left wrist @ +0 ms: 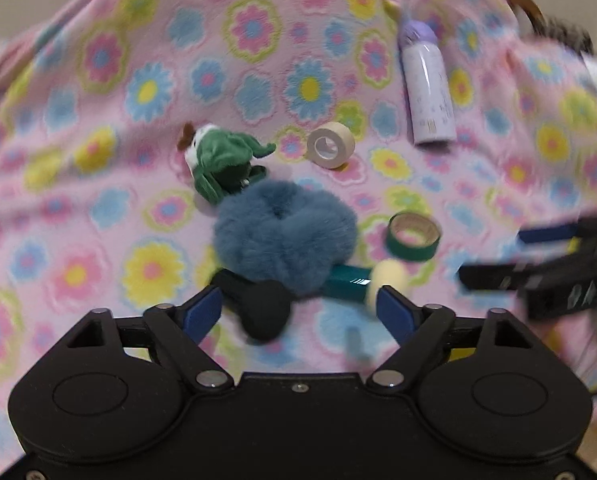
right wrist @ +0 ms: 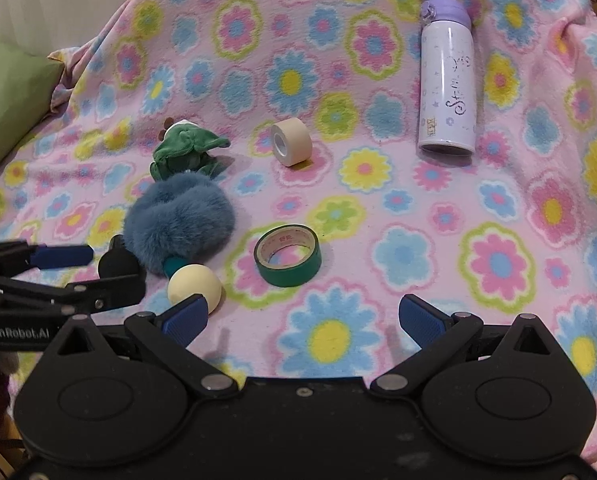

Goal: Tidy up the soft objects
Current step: 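Move the left tool to the black foam handle while the right tool approaches the green tape roll, then close the left tool on the black foam handle while the right tool grasps the green tape roll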

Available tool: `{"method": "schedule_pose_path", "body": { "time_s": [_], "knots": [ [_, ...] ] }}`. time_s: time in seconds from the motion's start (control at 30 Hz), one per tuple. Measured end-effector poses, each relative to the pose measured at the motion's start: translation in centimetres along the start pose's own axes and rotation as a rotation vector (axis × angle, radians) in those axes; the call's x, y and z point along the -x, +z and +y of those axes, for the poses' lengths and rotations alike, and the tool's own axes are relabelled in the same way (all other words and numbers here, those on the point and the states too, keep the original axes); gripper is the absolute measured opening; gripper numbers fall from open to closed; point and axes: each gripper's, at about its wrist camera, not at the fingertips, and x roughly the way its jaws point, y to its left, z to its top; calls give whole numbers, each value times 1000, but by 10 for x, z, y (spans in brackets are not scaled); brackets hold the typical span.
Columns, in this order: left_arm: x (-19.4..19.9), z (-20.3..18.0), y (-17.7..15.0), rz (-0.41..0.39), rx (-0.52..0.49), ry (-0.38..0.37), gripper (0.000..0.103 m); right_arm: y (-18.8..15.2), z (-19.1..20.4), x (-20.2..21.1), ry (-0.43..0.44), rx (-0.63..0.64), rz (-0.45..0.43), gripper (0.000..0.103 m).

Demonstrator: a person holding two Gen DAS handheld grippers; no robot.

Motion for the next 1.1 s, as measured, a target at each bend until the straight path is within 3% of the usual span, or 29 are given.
{"method": "schedule_pose_path", "body": {
  "time_s": [0.1,0.23,0.4,0.53,0.6,0.7,0.9,1.1],
  "knots": [
    [-4,3,-5,32,-113,3,84,0,-1,0,6,2,-1,102],
    [-15,15,-7,69,-154,28,84,1,0,-4,2,10,3,102],
    [-28,33,0,65,-111,-10,83,4,1,-10,-11,27,8,101],
    [-41,37,1,87,-107,-64,60,7,-1,-13,-23,32,8,101],
    [-42,35,1,71,-98,-94,55,9,-1,-15,-27,32,7,101],
    [-41,34,0,59,-70,-77,55,11,-1,-17,-36,40,3,100],
    [-26,36,-5,58,91,-5,55,19,4,-28,-53,70,-6,98],
    [-18,30,-8,50,119,61,55,26,12,-51,-74,102,1,89]
  ]
}}
